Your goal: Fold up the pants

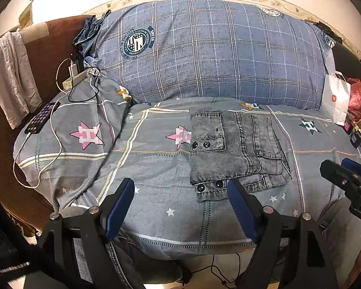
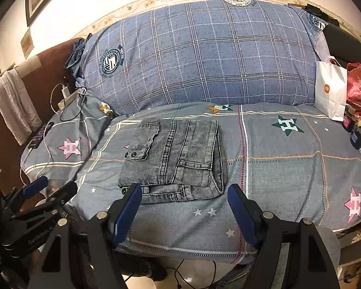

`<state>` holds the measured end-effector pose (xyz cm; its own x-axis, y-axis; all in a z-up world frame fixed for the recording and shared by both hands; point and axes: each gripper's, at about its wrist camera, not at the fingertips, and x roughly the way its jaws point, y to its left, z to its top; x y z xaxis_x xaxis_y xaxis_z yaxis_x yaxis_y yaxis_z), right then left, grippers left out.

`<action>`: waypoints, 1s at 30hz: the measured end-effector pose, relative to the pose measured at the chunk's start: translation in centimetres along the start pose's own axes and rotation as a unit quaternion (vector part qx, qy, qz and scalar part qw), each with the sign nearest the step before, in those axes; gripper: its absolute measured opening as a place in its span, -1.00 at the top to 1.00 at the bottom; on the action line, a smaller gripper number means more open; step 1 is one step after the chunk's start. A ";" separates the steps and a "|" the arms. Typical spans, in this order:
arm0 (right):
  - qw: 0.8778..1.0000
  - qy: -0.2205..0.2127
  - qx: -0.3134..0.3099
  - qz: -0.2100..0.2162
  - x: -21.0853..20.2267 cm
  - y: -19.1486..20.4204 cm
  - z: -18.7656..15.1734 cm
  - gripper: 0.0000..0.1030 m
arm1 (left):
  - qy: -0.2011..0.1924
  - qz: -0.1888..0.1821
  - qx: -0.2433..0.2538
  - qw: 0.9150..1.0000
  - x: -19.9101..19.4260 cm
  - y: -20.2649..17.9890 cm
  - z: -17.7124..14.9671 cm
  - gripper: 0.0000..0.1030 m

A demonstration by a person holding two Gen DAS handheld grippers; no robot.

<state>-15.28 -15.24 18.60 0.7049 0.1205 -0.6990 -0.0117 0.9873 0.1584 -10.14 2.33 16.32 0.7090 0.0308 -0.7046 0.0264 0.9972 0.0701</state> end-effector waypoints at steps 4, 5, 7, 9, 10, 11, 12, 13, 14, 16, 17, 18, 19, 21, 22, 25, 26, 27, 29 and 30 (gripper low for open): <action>1.000 -0.001 0.000 0.002 -0.1 0.2 0.0 -0.49 | 0.002 -0.002 -0.002 1.000 -0.1 0.0 0.0 -0.55; 1.000 -0.001 -0.001 0.002 0.0 0.2 0.0 -0.49 | 0.002 -0.002 -0.001 1.000 -0.1 0.0 0.0 -0.55; 1.000 0.000 -0.001 0.004 0.0 0.1 0.1 -0.49 | 0.002 -0.003 -0.001 1.000 -0.1 0.0 0.0 -0.55; 1.000 0.000 -0.001 0.004 0.1 0.1 0.1 -0.49 | 0.003 -0.002 -0.001 1.000 0.0 0.0 0.0 -0.55; 1.000 0.000 -0.001 0.004 0.0 0.1 0.1 -0.49 | 0.004 -0.002 0.000 1.000 0.0 0.0 0.0 -0.55; 1.000 0.000 -0.001 0.004 0.0 0.2 0.1 -0.49 | 0.005 -0.001 0.000 1.000 0.0 0.0 0.0 -0.55; 1.000 0.000 -0.001 0.004 0.0 0.2 0.1 -0.49 | 0.005 -0.001 0.000 1.000 0.1 0.1 0.0 -0.55; 1.000 0.001 -0.003 0.003 0.1 0.3 0.1 -0.49 | 0.005 -0.001 -0.002 1.000 0.1 0.2 0.0 -0.55; 1.000 0.002 -0.004 0.003 0.1 0.3 0.1 -0.49 | 0.005 -0.002 -0.003 1.000 0.1 0.2 0.0 -0.55; 1.000 0.002 -0.007 0.003 0.1 0.4 0.1 -0.49 | 0.005 -0.003 -0.002 1.000 0.1 0.2 0.0 -0.55; 1.000 0.002 -0.007 0.003 0.1 0.4 0.1 -0.49 | 0.004 -0.002 -0.001 1.000 0.1 0.2 0.0 -0.55; 1.000 0.002 -0.007 0.003 0.1 0.4 0.1 -0.49 | 0.004 -0.001 -0.001 1.000 0.1 0.2 0.0 -0.55; 1.000 0.001 -0.006 0.002 0.0 0.4 0.1 -0.49 | 0.003 -0.001 0.000 1.000 0.0 0.2 0.0 -0.55; 1.000 0.001 -0.004 0.002 0.0 0.3 0.1 -0.49 | 0.004 -0.001 -0.001 1.000 0.0 0.2 -0.1 -0.55; 1.000 0.001 -0.003 0.002 0.0 0.2 0.1 -0.49 | 0.004 -0.001 0.000 1.000 0.0 0.1 -0.1 -0.55; 1.000 0.000 -0.003 0.001 0.0 0.1 0.2 -0.49 | 0.004 0.001 0.000 1.000 0.0 0.1 0.0 -0.55; 1.000 0.000 -0.004 0.001 0.0 0.1 0.1 -0.49 | 0.005 0.000 0.001 1.000 0.0 0.1 -0.1 -0.55; 1.000 0.000 -0.005 0.000 0.0 0.1 0.1 -0.49 | 0.004 0.000 0.001 1.000 -0.1 0.1 -0.1 -0.55; 1.000 0.000 -0.006 0.001 0.0 0.3 0.0 -0.49 | 0.005 -0.001 0.003 1.000 -0.1 0.1 -0.1 -0.55; 1.000 0.000 -0.007 0.002 0.0 0.3 0.0 -0.49 | 0.005 -0.001 0.003 1.000 -0.1 0.1 -0.1 -0.55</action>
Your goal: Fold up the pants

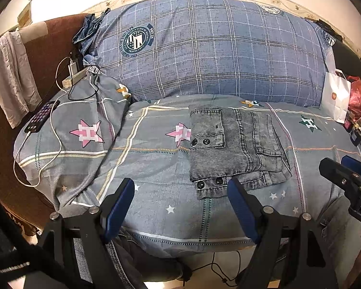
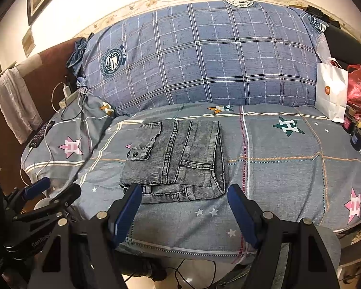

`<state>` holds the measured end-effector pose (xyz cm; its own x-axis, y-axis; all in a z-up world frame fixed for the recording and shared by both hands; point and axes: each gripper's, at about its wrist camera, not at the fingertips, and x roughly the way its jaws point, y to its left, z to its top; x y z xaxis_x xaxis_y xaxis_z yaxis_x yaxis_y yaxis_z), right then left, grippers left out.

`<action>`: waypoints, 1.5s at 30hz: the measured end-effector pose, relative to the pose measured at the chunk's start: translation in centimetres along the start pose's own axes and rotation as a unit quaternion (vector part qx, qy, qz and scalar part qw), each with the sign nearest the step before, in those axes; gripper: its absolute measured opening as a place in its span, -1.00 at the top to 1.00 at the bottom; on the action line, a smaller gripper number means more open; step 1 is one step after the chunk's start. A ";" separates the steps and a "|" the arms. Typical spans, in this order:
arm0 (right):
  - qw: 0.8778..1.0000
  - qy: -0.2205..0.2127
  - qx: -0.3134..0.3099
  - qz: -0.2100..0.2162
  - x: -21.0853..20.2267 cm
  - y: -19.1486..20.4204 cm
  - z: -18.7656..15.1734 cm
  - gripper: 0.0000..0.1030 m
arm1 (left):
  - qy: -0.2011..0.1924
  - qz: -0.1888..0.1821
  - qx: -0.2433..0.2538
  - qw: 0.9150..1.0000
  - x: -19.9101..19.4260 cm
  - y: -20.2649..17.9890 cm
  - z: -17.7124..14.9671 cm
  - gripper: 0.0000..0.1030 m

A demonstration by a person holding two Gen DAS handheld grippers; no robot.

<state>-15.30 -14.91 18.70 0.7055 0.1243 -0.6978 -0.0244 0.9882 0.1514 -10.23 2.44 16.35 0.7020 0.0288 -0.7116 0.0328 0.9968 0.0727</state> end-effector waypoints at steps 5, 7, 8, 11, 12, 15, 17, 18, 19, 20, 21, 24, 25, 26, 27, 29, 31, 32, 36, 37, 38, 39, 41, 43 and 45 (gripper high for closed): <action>1.000 -0.001 -0.001 0.000 -0.1 0.0 0.0 -0.49 | 0.000 0.001 0.001 1.000 0.0 0.0 0.0 -0.55; 1.000 0.000 0.000 0.000 -0.1 0.0 0.0 -0.49 | 0.001 0.000 0.002 1.000 0.1 0.0 0.0 -0.55; 1.000 0.001 0.000 0.000 0.0 0.0 0.1 -0.49 | 0.002 0.001 0.002 1.000 0.1 0.0 0.0 -0.55; 1.000 0.002 0.000 -0.001 -0.1 -0.1 0.1 -0.49 | 0.003 0.001 0.003 1.000 0.2 0.0 -0.1 -0.55; 1.000 0.001 0.001 0.000 -0.1 -0.1 0.1 -0.49 | 0.003 0.001 0.005 1.000 0.2 0.0 -0.1 -0.55; 1.000 0.001 0.000 0.000 -0.1 0.0 0.0 -0.49 | 0.004 0.002 0.004 1.000 0.3 0.0 -0.1 -0.55; 1.000 0.002 -0.002 0.001 -0.1 0.1 0.1 -0.49 | 0.006 0.001 0.004 1.000 0.4 0.0 -0.1 -0.55; 1.000 0.002 -0.002 0.002 -0.1 0.0 0.1 -0.49 | 0.006 0.002 0.004 1.000 0.4 0.0 -0.1 -0.55; 1.000 0.002 -0.003 0.002 0.0 0.1 0.1 -0.49 | 0.006 0.002 0.004 1.000 0.4 0.0 -0.1 -0.55; 1.000 0.002 -0.003 0.002 0.0 0.0 0.1 -0.49 | 0.006 0.002 0.004 1.000 0.4 0.0 -0.1 -0.55; 1.000 0.002 -0.002 0.002 0.0 0.0 0.1 -0.49 | 0.006 0.002 0.004 1.000 0.4 0.0 -0.1 -0.55; 1.000 0.002 -0.001 0.002 0.0 -0.1 0.2 -0.49 | 0.006 0.002 0.004 1.000 0.5 0.0 -0.2 -0.55; 1.000 0.002 -0.001 0.001 0.0 -0.1 0.2 -0.49 | 0.007 0.001 0.004 1.000 0.5 -0.1 -0.2 -0.55; 1.000 0.002 0.000 0.001 0.0 -0.2 0.2 -0.49 | 0.007 0.000 0.004 1.000 0.6 -0.1 -0.1 -0.55; 1.000 0.001 0.001 0.002 0.0 -0.2 0.2 -0.49 | 0.008 -0.001 0.005 1.000 0.6 -0.2 -0.1 -0.55; 1.000 0.001 0.000 0.002 0.0 -0.2 0.2 -0.49 | 0.010 -0.003 0.009 1.000 0.7 -0.3 -0.1 -0.55; 1.000 0.001 0.000 0.003 0.1 -0.2 0.2 -0.49 | 0.008 -0.001 0.011 1.000 0.7 -0.4 -0.1 -0.55; 1.000 0.001 0.000 0.004 0.1 -0.2 0.3 -0.49 | 0.008 -0.001 0.012 1.000 0.6 -0.4 -0.1 -0.55; 1.000 0.003 0.000 0.004 0.2 -0.2 0.4 -0.49 | 0.005 0.001 0.012 1.000 0.6 -0.3 0.0 -0.55; 1.000 0.001 0.000 0.004 0.2 -0.1 0.4 -0.49 | 0.003 0.002 0.011 1.000 0.6 -0.3 0.1 -0.55; 1.000 0.001 -0.001 0.004 0.2 -0.1 0.4 -0.49 | 0.002 0.004 0.009 1.000 0.6 -0.2 0.1 -0.55; 1.000 0.001 -0.001 0.005 0.2 -0.1 0.4 -0.49 | 0.002 0.005 0.008 1.000 0.7 -0.1 0.2 -0.55; 1.000 0.001 -0.001 0.004 0.2 0.0 0.5 -0.49 | 0.003 0.004 0.005 1.000 0.9 0.1 0.2 -0.55; 1.000 0.002 0.000 0.004 0.3 -0.1 0.5 -0.49 | 0.004 0.006 0.005 1.000 1.0 0.1 0.2 -0.55; 1.000 0.004 0.001 0.004 0.5 -0.1 0.5 -0.49 | 0.004 0.007 0.004 1.000 1.1 0.1 0.2 -0.55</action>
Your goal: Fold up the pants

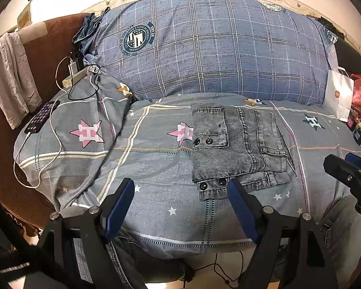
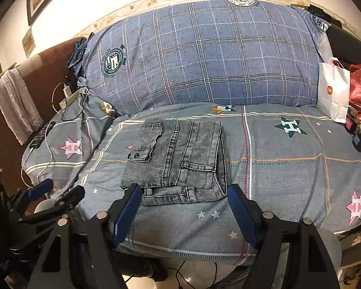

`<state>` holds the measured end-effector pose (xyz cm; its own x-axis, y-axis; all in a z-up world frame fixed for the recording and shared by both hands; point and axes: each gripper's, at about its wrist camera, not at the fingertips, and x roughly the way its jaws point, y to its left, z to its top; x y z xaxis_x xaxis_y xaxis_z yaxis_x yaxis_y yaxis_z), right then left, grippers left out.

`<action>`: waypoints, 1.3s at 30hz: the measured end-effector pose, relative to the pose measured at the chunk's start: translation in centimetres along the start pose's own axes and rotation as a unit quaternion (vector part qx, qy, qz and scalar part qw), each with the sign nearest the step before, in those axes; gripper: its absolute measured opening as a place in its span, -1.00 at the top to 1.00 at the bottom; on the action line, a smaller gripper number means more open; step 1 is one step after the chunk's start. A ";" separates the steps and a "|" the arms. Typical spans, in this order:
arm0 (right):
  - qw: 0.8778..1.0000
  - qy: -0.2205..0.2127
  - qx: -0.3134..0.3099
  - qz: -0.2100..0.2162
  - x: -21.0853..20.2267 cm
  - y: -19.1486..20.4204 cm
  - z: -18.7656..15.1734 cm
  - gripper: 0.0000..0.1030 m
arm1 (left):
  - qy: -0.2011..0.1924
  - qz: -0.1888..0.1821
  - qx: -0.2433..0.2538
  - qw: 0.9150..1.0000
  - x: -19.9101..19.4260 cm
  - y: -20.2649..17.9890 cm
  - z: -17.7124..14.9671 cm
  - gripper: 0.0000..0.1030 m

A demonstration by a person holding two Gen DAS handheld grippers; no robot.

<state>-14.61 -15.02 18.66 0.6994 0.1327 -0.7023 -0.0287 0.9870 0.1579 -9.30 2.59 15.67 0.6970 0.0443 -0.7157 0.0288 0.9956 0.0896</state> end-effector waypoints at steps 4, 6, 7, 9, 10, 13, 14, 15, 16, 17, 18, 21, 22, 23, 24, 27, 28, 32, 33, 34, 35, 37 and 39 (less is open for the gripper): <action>1.000 0.003 0.001 0.000 0.3 0.0 0.0 -0.49 | 0.002 0.004 -0.003 1.000 0.3 0.1 -0.1 -0.55; 1.000 0.006 0.000 0.001 0.5 0.0 0.0 -0.49 | 0.002 0.005 -0.003 1.000 0.5 0.2 -0.1 -0.55; 1.000 0.006 -0.001 0.001 0.6 0.0 0.0 -0.49 | 0.002 0.006 -0.003 1.000 0.5 0.2 -0.1 -0.55; 1.000 0.007 -0.001 0.002 0.7 0.0 0.0 -0.49 | 0.003 0.006 -0.003 1.000 0.6 0.2 -0.1 -0.55; 1.000 0.007 -0.001 0.001 0.7 0.0 0.0 -0.49 | 0.004 0.005 -0.003 1.000 0.6 0.2 -0.1 -0.55; 1.000 0.009 0.000 0.002 0.9 0.0 0.0 -0.49 | 0.005 0.002 -0.001 1.000 0.8 0.1 -0.1 -0.55; 1.000 0.009 0.000 0.002 0.9 0.0 0.0 -0.49 | 0.006 0.002 -0.001 1.000 0.8 0.0 -0.1 -0.55; 1.000 0.010 0.000 0.002 0.9 0.0 0.0 -0.49 | 0.007 0.002 -0.002 1.000 0.9 0.0 -0.1 -0.55; 1.000 0.010 -0.001 0.002 1.0 0.0 0.0 -0.49 | 0.008 0.002 -0.002 1.000 1.0 0.0 -0.1 -0.55; 1.000 0.011 -0.001 0.002 1.0 0.0 0.0 -0.49 | 0.010 0.001 -0.001 1.000 1.0 0.0 -0.1 -0.55; 1.000 0.011 -0.001 0.002 1.1 -0.1 0.0 -0.49 | 0.010 0.001 -0.002 1.000 1.1 0.1 -0.1 -0.55; 1.000 0.011 0.000 0.002 1.1 -0.1 0.0 -0.49 | 0.012 -0.001 -0.003 1.000 1.2 0.1 -0.1 -0.55; 1.000 0.012 0.000 0.001 1.2 -0.1 0.0 -0.49 | 0.012 -0.001 -0.003 1.000 1.2 0.1 -0.2 -0.55; 1.000 0.012 0.000 0.001 1.3 -0.1 0.0 -0.49 | 0.013 -0.002 -0.003 1.000 1.2 0.1 -0.2 -0.55; 1.000 0.012 0.000 0.001 1.3 -0.1 0.0 -0.49 | 0.013 -0.002 -0.003 1.000 1.2 0.0 -0.2 -0.55; 1.000 0.012 0.001 0.001 1.4 -0.1 -0.1 -0.49 | 0.015 -0.004 -0.001 1.000 1.3 -0.1 -0.2 -0.55; 1.000 0.012 0.002 0.001 1.4 -0.2 -0.1 -0.49 | 0.016 -0.004 -0.001 1.000 1.4 -0.2 -0.2 -0.55; 1.000 0.014 0.005 0.002 1.6 -0.4 -0.2 -0.49 | 0.017 -0.003 -0.003 1.000 1.6 -0.2 -0.2 -0.55; 1.000 0.014 0.006 0.002 1.6 -0.4 -0.2 -0.49 | 0.018 -0.006 -0.004 1.000 1.6 -0.2 -0.2 -0.55; 1.000 0.014 0.007 0.002 1.7 -0.5 -0.1 -0.49 | 0.018 -0.006 -0.004 1.000 1.7 -0.2 -0.2 -0.55; 1.000 0.015 0.007 0.002 1.8 -0.5 -0.2 -0.49 | 0.018 -0.005 -0.004 1.000 1.8 -0.3 -0.2 -0.55; 1.000 0.016 0.008 0.002 1.9 -0.5 -0.2 -0.49 | 0.019 -0.005 -0.002 1.000 2.0 -0.3 -0.3 -0.55; 1.000 0.019 0.009 0.002 2.2 -0.6 -0.2 -0.49 | 0.022 -0.007 -0.001 1.000 2.3 -0.3 -0.3 -0.55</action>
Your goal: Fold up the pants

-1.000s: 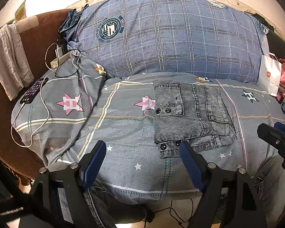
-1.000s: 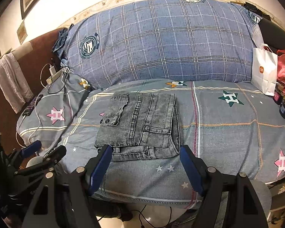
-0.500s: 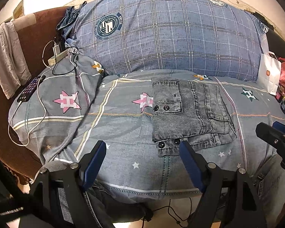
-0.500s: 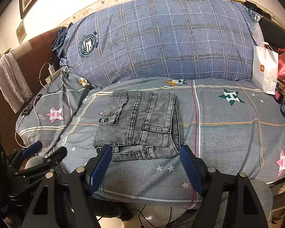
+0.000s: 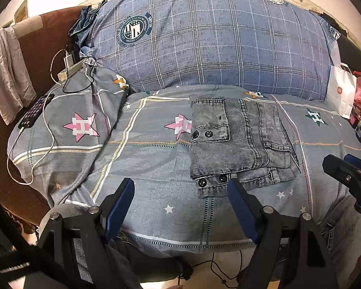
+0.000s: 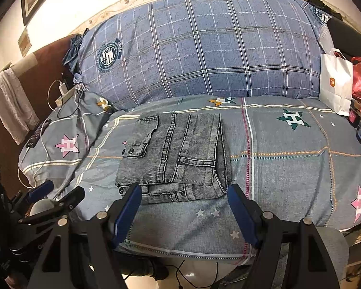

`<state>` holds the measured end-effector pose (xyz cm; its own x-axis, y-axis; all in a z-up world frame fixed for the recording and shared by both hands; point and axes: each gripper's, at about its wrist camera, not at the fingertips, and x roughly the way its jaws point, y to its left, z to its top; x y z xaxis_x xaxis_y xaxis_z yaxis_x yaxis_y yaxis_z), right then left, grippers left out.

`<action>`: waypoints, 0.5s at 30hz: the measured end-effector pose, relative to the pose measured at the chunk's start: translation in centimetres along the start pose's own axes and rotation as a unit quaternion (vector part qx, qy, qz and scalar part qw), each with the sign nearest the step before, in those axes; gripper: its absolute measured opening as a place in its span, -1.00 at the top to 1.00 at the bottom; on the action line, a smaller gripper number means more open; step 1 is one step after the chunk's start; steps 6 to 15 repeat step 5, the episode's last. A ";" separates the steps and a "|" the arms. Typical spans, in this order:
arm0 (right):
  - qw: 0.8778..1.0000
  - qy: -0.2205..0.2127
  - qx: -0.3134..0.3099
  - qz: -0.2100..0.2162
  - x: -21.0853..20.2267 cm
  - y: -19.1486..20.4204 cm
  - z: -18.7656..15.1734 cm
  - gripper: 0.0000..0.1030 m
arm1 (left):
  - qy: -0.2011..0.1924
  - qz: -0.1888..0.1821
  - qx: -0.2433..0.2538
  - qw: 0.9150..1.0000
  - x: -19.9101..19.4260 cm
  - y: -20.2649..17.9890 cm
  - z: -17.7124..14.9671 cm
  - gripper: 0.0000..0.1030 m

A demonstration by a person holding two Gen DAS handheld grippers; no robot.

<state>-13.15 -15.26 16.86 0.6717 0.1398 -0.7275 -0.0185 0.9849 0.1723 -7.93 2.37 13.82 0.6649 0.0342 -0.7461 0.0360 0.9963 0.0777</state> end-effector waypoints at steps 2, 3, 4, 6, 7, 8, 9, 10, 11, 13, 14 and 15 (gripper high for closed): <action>1.000 0.002 0.000 0.000 0.2 0.0 -0.1 -0.49 | 0.004 -0.003 0.002 1.000 0.4 -0.1 0.1 -0.55; 1.000 0.003 0.000 -0.001 0.3 -0.1 -0.1 -0.49 | 0.003 -0.004 0.003 1.000 0.5 -0.1 0.1 -0.55; 1.000 0.005 0.001 -0.001 0.6 -0.1 -0.1 -0.49 | 0.000 -0.009 0.004 1.000 0.5 -0.2 0.1 -0.55; 1.000 0.006 0.002 -0.001 0.7 -0.2 -0.1 -0.49 | -0.003 -0.012 0.002 1.000 0.5 -0.2 0.1 -0.55; 1.000 0.006 0.002 -0.001 0.7 -0.2 -0.1 -0.49 | -0.003 -0.012 0.002 1.000 0.5 -0.2 0.1 -0.55; 1.000 0.006 0.002 -0.001 0.7 -0.2 -0.1 -0.49 | -0.003 -0.012 0.002 1.000 0.5 -0.2 0.1 -0.55; 1.000 0.006 0.002 -0.001 0.7 -0.2 -0.1 -0.49 | -0.003 -0.012 0.002 1.000 0.5 -0.2 0.1 -0.55; 1.000 0.006 0.002 -0.001 0.7 -0.2 -0.1 -0.49 | -0.003 -0.012 0.002 1.000 0.5 -0.2 0.1 -0.55; 1.000 0.006 0.002 -0.001 0.7 -0.2 -0.1 -0.49 | -0.003 -0.012 0.002 1.000 0.5 -0.2 0.1 -0.55; 1.000 0.006 0.002 -0.001 0.7 -0.2 -0.1 -0.49 | -0.003 -0.012 0.002 1.000 0.5 -0.2 0.1 -0.55; 1.000 0.006 0.002 -0.001 0.7 -0.2 -0.1 -0.49 | -0.003 -0.012 0.002 1.000 0.5 -0.2 0.1 -0.55; 1.000 0.006 0.002 -0.001 0.7 -0.2 -0.1 -0.49 | -0.003 -0.012 0.002 1.000 0.5 -0.2 0.1 -0.55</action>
